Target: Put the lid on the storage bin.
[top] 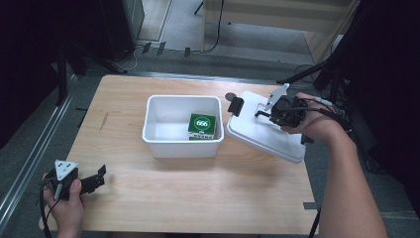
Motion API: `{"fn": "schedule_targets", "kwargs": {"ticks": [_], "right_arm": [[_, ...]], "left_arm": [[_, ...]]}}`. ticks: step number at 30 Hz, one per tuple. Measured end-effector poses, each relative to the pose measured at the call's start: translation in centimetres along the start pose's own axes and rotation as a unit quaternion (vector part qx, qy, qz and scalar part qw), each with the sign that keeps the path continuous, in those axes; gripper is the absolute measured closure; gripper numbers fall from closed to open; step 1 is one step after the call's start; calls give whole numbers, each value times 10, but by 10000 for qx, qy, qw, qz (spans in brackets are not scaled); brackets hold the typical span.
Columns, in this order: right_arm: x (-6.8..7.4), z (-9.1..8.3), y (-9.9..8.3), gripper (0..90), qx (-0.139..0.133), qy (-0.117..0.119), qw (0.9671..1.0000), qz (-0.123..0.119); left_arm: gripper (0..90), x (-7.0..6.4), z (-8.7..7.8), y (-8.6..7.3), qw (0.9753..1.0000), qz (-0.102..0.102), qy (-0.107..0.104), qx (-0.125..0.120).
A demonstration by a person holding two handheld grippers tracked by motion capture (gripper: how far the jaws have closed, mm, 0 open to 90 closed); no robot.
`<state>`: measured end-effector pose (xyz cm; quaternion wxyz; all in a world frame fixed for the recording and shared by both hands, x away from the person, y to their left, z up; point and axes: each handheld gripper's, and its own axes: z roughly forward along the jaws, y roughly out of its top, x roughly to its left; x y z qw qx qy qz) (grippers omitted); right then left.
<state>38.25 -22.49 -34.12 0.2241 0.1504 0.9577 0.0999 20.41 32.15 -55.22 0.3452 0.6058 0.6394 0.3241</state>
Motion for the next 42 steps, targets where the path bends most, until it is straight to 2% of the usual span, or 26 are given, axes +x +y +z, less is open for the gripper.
{"fn": "schedule_targets", "kwargs": {"ticks": [19,28,42], "right_arm": [[5,-10,53,852,-219,14,9985,-506],[11,-8,82,851,-267,65,9963,-813],[22,1,117,852,-378,207,9932,-1080]], "left_arm": [[0,0,0,0,10000,4,0,1],[0,0,0,0,10000,9,-1,4],[0,0,0,0,10000,-2,-10,-3]]}}
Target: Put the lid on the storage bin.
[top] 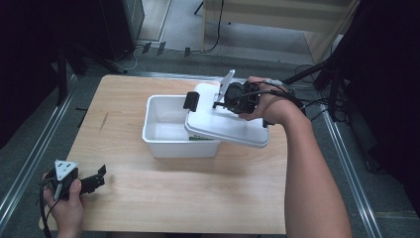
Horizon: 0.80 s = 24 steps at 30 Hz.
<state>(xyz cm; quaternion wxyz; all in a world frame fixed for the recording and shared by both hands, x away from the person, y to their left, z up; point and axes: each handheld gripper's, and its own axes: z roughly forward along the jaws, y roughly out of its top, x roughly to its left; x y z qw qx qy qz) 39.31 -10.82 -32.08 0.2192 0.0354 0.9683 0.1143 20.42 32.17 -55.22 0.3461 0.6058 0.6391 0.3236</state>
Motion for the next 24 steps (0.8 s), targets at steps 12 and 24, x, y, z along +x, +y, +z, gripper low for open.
{"fn": "schedule_targets", "kwargs": {"ticks": [12,24], "right_arm": [[5,11,28,852,-106,103,9996,-221],[8,15,52,852,-205,179,9991,-339]], "left_arm": [[0,1,0,0,10000,-36,-22,-3],[0,0,0,0,10000,2,-8,-9]]}}
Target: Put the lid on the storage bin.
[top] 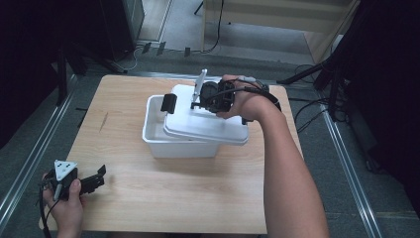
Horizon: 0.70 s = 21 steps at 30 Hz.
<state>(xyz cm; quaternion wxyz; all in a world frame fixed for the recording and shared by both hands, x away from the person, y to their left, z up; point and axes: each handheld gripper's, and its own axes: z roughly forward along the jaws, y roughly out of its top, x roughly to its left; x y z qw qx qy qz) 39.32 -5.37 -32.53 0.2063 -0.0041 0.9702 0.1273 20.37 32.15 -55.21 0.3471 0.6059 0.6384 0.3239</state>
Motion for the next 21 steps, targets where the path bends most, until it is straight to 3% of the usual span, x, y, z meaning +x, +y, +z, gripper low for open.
{"fn": "schedule_targets", "kwargs": {"ticks": [18,21], "right_arm": [[3,12,27,852,-85,74,9995,-297],[6,13,32,852,-11,101,9997,-240]], "left_arm": [[0,1,0,0,10000,-32,-20,44],[0,1,0,0,10000,-40,-28,41]]}}
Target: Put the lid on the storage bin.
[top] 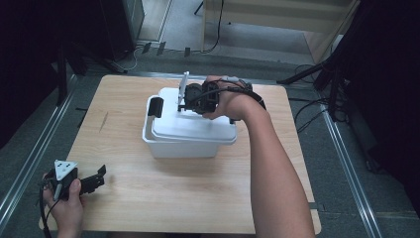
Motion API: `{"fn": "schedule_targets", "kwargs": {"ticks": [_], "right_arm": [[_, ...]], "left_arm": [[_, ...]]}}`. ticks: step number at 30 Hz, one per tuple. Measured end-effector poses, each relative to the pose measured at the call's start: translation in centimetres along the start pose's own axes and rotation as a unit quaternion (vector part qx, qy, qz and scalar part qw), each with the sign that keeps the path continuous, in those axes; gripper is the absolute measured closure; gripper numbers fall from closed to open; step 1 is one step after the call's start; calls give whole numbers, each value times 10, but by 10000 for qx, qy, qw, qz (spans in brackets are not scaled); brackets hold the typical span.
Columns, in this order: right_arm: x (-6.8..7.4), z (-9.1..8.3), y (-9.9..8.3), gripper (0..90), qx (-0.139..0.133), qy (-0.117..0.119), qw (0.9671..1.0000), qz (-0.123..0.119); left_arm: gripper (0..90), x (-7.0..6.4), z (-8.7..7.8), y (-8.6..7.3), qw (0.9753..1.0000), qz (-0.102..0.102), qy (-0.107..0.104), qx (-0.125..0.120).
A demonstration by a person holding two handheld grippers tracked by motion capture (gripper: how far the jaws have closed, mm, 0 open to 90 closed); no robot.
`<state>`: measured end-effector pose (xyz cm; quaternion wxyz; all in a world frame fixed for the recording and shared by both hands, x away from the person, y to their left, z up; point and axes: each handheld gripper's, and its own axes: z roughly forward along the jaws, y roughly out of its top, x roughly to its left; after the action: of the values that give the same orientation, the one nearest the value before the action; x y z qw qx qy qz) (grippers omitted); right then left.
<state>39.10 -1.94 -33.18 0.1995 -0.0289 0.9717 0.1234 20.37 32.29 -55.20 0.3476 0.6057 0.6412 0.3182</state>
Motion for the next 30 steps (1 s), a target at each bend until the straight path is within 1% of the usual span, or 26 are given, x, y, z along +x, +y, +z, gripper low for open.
{"fn": "schedule_targets", "kwargs": {"ticks": [1,4,5,6,7,9,10,11,12,13,14,18,19,20,22,28,30], "right_arm": [[-1,1,2,852,-33,4,10000,-88],[1,4,6,852,-38,40,10000,-75],[0,4,7,852,-66,33,9999,-153],[0,5,9,852,-86,47,9998,-179],[0,5,10,852,-60,33,9999,-150],[0,7,13,852,-75,30,9998,-204],[1,7,15,852,-44,38,9999,-130],[-1,8,16,852,-68,38,9997,-222],[0,9,17,852,-30,61,9998,-169],[-1,10,18,852,-74,50,9997,-244],[0,10,19,852,-11,65,9998,-185],[-1,14,24,852,-36,80,9996,-256],[0,15,25,852,-25,96,9997,-227],[-1,16,26,852,-22,100,9996,-278],[-1,17,28,852,2,119,9996,-270],[-1,22,31,852,4,136,9993,-361],[0,24,31,852,31,133,9994,-326]], "left_arm": [[0,0,0,0,10000,0,0,0],[0,0,0,0,10000,-7,-1,11],[0,0,0,0,10000,-17,-5,11],[0,0,0,0,10000,-17,-8,14],[0,0,0,0,10000,-20,-10,11],[0,1,0,0,10000,-19,-14,11],[0,1,0,0,10000,-24,-15,4],[0,1,0,0,10000,-24,-18,5],[0,1,0,0,10000,-25,-19,6],[0,1,0,0,10000,-30,-19,4],[0,1,0,0,10000,-32,-22,5],[0,1,0,0,10000,-50,-21,1],[0,1,0,0,10000,-49,-27,9],[0,1,0,0,10000,-53,-23,-1],[0,1,0,0,10000,-49,-26,9],[0,1,0,0,10000,-66,-17,-15],[0,1,0,0,10000,-63,-16,-15]]}}
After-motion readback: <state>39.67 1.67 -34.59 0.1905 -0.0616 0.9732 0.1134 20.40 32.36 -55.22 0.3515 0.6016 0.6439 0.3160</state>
